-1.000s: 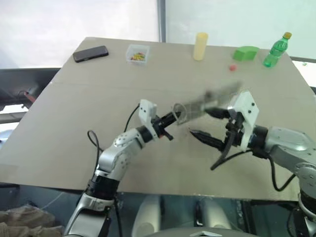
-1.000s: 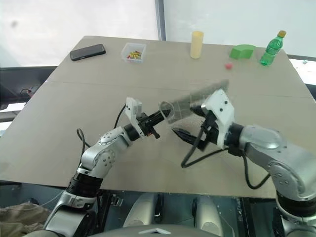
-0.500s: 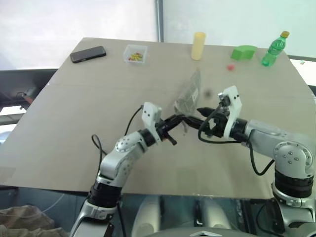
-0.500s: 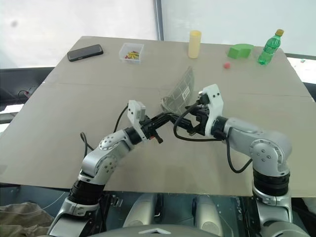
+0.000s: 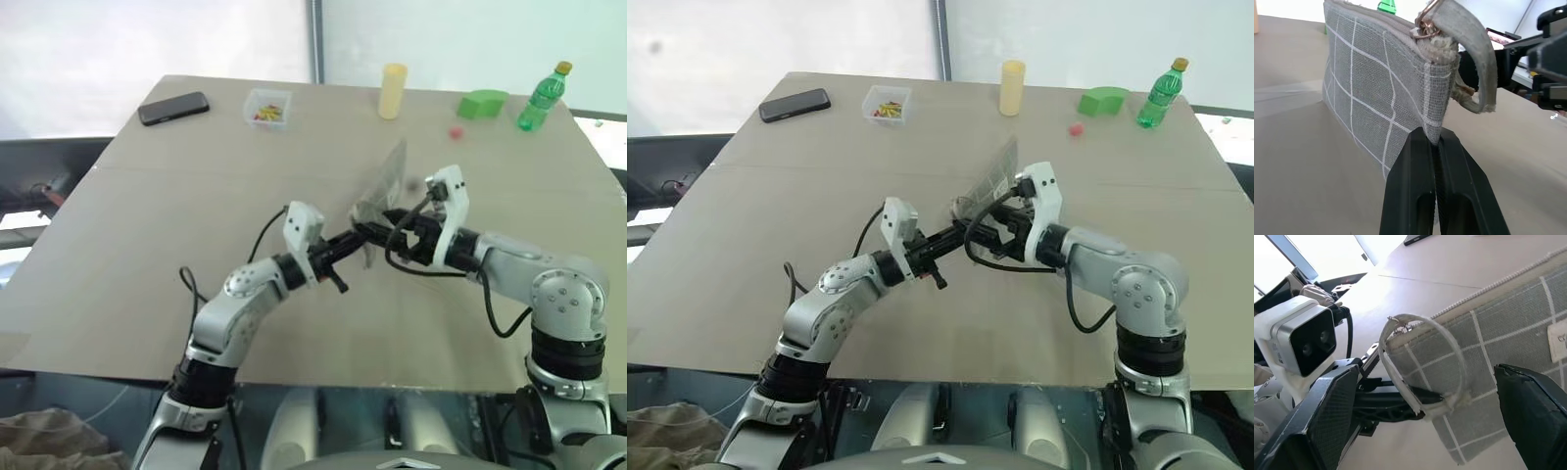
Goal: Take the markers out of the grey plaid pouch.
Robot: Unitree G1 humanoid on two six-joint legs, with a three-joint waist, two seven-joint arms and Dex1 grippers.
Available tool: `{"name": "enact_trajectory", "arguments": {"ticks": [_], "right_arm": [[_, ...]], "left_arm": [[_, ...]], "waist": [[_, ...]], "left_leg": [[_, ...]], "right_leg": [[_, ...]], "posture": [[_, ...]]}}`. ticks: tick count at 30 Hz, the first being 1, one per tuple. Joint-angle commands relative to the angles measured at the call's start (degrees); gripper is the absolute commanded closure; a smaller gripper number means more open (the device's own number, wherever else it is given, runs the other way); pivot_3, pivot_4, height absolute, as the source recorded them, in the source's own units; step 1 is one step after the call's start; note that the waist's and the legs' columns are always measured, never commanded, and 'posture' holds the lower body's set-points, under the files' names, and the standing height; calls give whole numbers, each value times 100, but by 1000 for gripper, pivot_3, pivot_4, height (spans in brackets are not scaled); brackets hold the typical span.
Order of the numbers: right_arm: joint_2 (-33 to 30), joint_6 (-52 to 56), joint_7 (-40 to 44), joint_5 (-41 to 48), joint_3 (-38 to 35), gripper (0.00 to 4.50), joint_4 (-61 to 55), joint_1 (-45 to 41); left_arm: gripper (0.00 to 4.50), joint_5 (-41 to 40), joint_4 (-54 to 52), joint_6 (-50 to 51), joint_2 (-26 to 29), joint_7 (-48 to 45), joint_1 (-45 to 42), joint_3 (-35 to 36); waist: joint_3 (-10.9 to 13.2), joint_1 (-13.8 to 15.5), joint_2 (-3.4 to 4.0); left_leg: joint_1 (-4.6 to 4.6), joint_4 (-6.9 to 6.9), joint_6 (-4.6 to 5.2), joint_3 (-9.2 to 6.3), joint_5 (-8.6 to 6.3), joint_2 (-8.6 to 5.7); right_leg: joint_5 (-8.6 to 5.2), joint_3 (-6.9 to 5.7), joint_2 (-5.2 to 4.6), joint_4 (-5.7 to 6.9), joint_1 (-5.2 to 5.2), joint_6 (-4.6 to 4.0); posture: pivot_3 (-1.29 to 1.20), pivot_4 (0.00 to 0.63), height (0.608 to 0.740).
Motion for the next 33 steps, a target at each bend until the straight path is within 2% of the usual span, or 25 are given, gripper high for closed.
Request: {"name": "enact_trajectory", "arguments": {"ticks": [1,2,3,4,5,8,11,16,23,28,33], "right_arm": [[-24,-153,57,-32,3,1254,-14,-139],[-40,-162,85,-56,32,1621,0,-139],[-59,-175,106,-103,64,2305,4,-134],[-79,-199,125,-148,85,2498,-13,-115],[-97,-215,136,-173,90,3097,-33,-94],[-205,-294,138,-276,45,4448,-88,-52],[-464,-376,159,-429,-35,4448,-167,-6],[-1294,-663,238,-939,-304,4448,-168,74],[-2487,-1848,305,-2761,125,4448,628,-119],[-2827,-2288,502,-3533,430,4448,1160,-213],[-2922,-2260,1141,-3349,419,4448,726,28]], "left_arm": [[4500,24,-174,-35,-19,-154,-132,62],[4500,33,-160,-29,-22,-178,-144,62],[4500,49,-154,-34,-14,-215,-156,55],[4500,74,-153,-57,20,-281,-161,41],[4500,104,-152,-85,62,-352,-158,26],[4500,272,-113,-259,199,-577,-114,-17],[4500,280,-109,-290,370,-873,-21,20],[4500,284,9,-425,786,-1426,108,158],[4500,324,186,-619,1139,-1835,303,307],[4500,284,218,-707,1196,-2013,424,359],[4500,296,243,-816,1137,-2011,457,380]], "waist": [[0,-1,0],[0,-2,1],[0,-2,0],[0,-3,0],[0,-3,1],[1,-4,1],[1,-1,2],[3,5,3],[8,-3,12],[9,-11,14],[10,11,15]], "left_leg": [[0,-1,0,1,0,0],[0,-1,0,1,0,0],[0,-2,0,0,0,0],[0,-3,0,0,0,0],[1,-3,0,-1,0,1],[1,-4,0,0,0,1],[0,-5,0,0,0,1],[-2,-14,-1,-1,0,1],[-4,-20,-1,4,-1,-1],[-4,-27,-1,8,-1,1],[-9,-29,0,12,-1,1]], "right_leg": [[0,0,0,-1,0,0],[0,0,0,-1,0,0],[0,0,0,-1,-1,0],[0,0,0,-1,-1,0],[0,0,1,0,-1,0],[0,0,1,0,-2,0],[-1,0,-1,-5,-3,0],[-1,1,-4,-17,-5,-1],[-1,1,-8,-33,-8,0],[-1,4,-5,-37,-11,0],[-1,3,-5,-39,-13,0]], "posture": [[0,150,740],[0,150,740],[0,150,740],[0,150,740],[0,150,740],[0,150,740],[0,150,740],[0,150,740],[0,150,740],[0,150,740],[0,150,740]]}}
